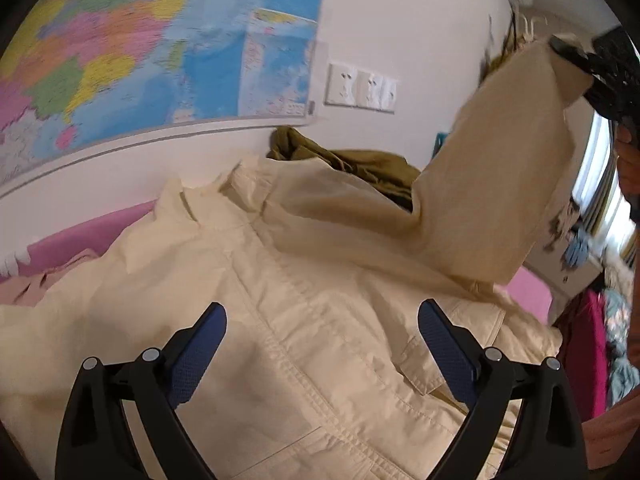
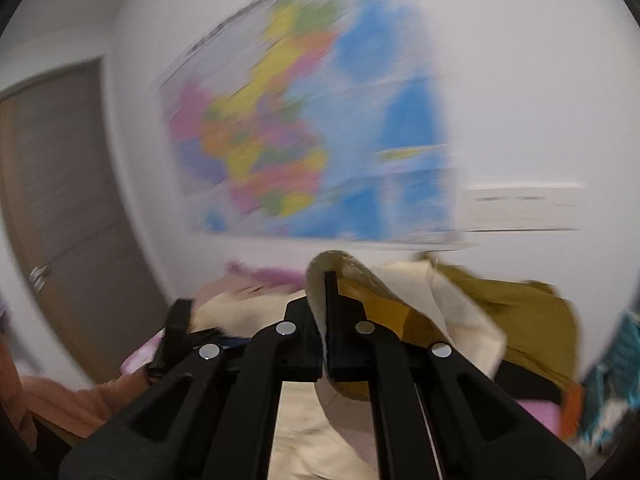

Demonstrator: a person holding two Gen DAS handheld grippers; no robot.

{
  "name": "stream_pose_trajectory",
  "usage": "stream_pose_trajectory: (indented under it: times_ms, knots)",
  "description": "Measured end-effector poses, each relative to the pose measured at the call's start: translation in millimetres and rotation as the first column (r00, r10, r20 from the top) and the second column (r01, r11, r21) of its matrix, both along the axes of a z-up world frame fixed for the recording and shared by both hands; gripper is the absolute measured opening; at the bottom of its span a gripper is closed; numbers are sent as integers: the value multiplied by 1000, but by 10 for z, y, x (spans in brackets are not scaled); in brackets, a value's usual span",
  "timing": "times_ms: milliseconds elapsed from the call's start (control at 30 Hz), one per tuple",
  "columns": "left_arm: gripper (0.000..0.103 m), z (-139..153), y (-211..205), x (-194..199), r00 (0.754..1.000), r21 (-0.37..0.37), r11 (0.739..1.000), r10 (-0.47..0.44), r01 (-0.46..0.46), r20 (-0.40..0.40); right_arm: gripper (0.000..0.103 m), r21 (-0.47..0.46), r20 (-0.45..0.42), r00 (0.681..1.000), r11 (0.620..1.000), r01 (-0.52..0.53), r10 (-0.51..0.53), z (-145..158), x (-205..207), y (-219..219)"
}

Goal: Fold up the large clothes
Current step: 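Grasp the cream jacket sleeve cuff with the right gripper and lift it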

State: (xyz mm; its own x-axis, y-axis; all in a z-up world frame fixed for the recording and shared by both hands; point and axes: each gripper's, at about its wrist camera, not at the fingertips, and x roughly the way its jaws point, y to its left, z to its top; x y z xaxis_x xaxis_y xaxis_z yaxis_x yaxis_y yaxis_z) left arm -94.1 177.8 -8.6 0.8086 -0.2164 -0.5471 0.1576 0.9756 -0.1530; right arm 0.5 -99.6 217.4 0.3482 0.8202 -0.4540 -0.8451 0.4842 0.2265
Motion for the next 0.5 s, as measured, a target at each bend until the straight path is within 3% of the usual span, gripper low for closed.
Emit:
stream_pose_trajectory:
  times_ms: [133, 233, 400, 467, 500]
  knots:
    - [94, 10, 200, -206, 999, -28, 999, 30, -29, 33, 2, -77, -79, 981, 980, -184, 178, -408, -31, 973]
    - [96, -23, 367, -410, 999, -56, 998, 34, -32, 42, 2, -135, -171, 952, 951, -278, 254, -905, -70, 1587]
    - [96, -162, 535, -525, 998, -50, 997, 62, -62, -2, 2, -237, -285, 927, 920, -314, 243, -1714, -2, 2182]
    - [96, -218, 576, -504, 997, -45, 996, 77, -78, -28, 8, -265, -341, 915, 912, -313, 215, -2019, 45, 2259]
    - [96, -254, 600, -476, 996, -48, 995, 81, -83, -45, 24, -268, -369, 907, 911, -313, 203, -2092, 85, 2270]
